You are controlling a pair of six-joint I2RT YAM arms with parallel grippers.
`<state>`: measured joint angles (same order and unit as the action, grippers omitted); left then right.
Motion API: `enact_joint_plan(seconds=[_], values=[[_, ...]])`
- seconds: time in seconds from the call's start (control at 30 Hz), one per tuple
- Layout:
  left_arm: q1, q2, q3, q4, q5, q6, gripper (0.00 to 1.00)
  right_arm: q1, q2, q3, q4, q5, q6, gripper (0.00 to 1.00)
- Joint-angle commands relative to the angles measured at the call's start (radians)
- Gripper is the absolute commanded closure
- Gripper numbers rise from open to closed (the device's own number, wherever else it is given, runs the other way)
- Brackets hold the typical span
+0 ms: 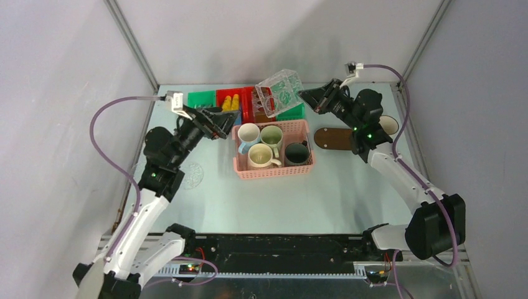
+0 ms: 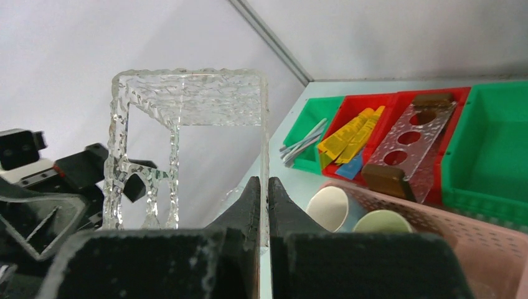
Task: Prepare toiletry sets of a toothbrush and toothpaste on the tray
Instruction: Pick up the toothpaste holder from the storage box.
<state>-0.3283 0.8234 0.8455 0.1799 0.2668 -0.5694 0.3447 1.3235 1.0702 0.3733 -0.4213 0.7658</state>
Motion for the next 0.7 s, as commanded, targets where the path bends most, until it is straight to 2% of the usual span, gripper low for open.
enact_joint_plan(seconds=[0.0, 0.23, 0.43, 0.57, 0.67], values=[[-0.020, 0.058, 0.054, 0.116, 0.092, -0.089, 0.00, -0.009, -0.025, -0.014, 0.137, -0.054, 0.087, 1.00], [-0.047, 0.172, 0.085, 0.241, 0.142, -0.191, 0.02, -0.014, 0.000, -0.046, 0.217, -0.118, 0.170, 1.00], [-0.052, 0.252, 0.116, 0.385, 0.197, -0.321, 0.08, -0.015, 0.021, -0.081, 0.305, -0.136, 0.246, 1.00], [-0.062, 0.305, 0.108, 0.481, 0.241, -0.440, 0.15, -0.009, 0.022, -0.099, 0.339, -0.137, 0.271, 1.00], [-0.068, 0.328, 0.109, 0.505, 0.263, -0.466, 0.18, -0.003, 0.016, -0.102, 0.336, -0.134, 0.272, 1.00]])
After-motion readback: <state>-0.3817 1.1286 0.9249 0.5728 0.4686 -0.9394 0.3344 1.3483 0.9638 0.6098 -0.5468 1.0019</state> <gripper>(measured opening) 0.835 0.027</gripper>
